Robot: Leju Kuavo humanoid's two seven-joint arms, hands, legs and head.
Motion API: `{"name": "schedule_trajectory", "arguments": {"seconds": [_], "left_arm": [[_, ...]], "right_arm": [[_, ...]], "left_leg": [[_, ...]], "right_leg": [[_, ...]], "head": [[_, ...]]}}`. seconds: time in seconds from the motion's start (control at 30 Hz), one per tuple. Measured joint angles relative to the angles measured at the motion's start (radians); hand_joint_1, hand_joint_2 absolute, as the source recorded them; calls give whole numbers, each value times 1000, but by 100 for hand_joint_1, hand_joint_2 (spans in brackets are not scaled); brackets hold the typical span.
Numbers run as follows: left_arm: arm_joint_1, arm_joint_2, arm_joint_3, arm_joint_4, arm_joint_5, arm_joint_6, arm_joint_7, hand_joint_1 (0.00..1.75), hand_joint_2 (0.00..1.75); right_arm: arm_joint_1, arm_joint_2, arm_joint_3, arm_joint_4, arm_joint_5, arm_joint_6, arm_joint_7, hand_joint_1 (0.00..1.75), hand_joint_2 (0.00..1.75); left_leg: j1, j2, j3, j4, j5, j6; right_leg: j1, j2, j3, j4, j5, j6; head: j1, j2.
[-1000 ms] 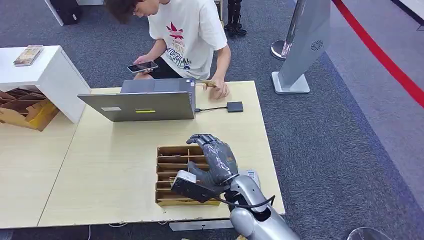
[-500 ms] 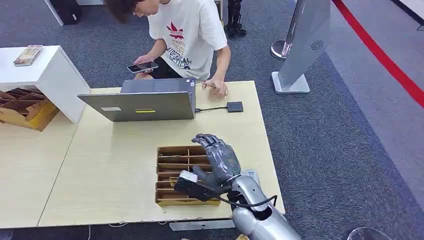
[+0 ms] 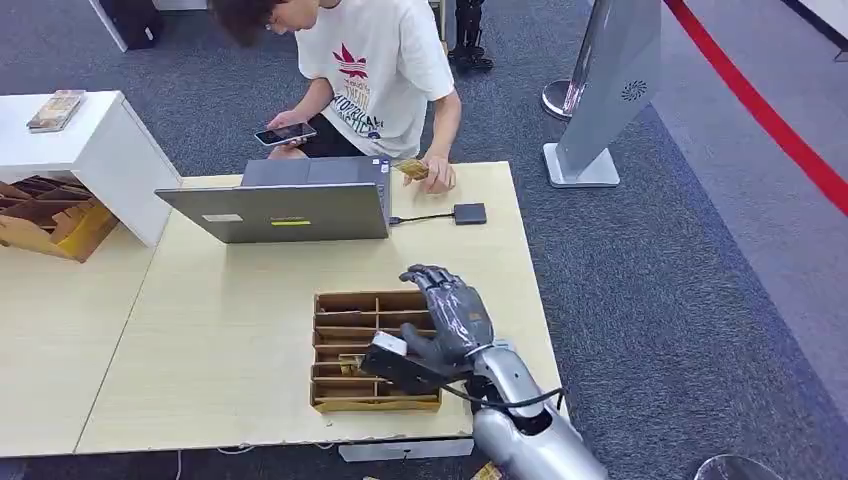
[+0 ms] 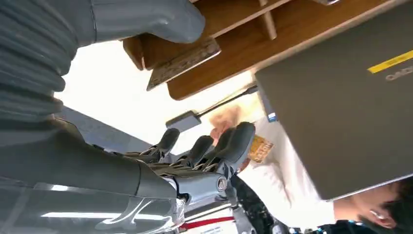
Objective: Pass the card to the sensor for recognition and then transmit it.
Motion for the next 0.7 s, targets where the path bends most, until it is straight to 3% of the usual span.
{"name": "schedule_trajectory", "arguments": {"seconds": [0.1,0.37,0.53,0.57,0.7], "left_arm": [[0,0,0,0,0,0,0,0,0],[0,0,0,0,0,0,2,0,0],[1,0,0,0,3,0,2,0,0],[1,0,0,0,3,0,3,0,0],[1,0,0,0,5,0,3,0,0]], "right_arm": [[0,-4,-13,4,6,-2,5,82,175],[11,-16,-54,10,31,-8,16,66,175],[24,-23,-74,10,35,-10,18,66,175],[27,-23,-76,10,35,-10,18,59,175],[40,-26,-79,10,37,-9,18,61,175]], "left_leg": [[0,0,0,0,0,0],[0,0,0,0,0,0],[0,0,0,0,0,0],[0,0,0,0,0,0],[0,0,0,0,0,0]], "right_leg": [[0,0,0,0,0,0],[0,0,0,0,0,0],[0,0,0,0,0,0],[0,0,0,0,0,0],[0,0,0,0,0,0]], "head": [[0,0],[0,0],[0,0],[0,0],[0,0]]}}
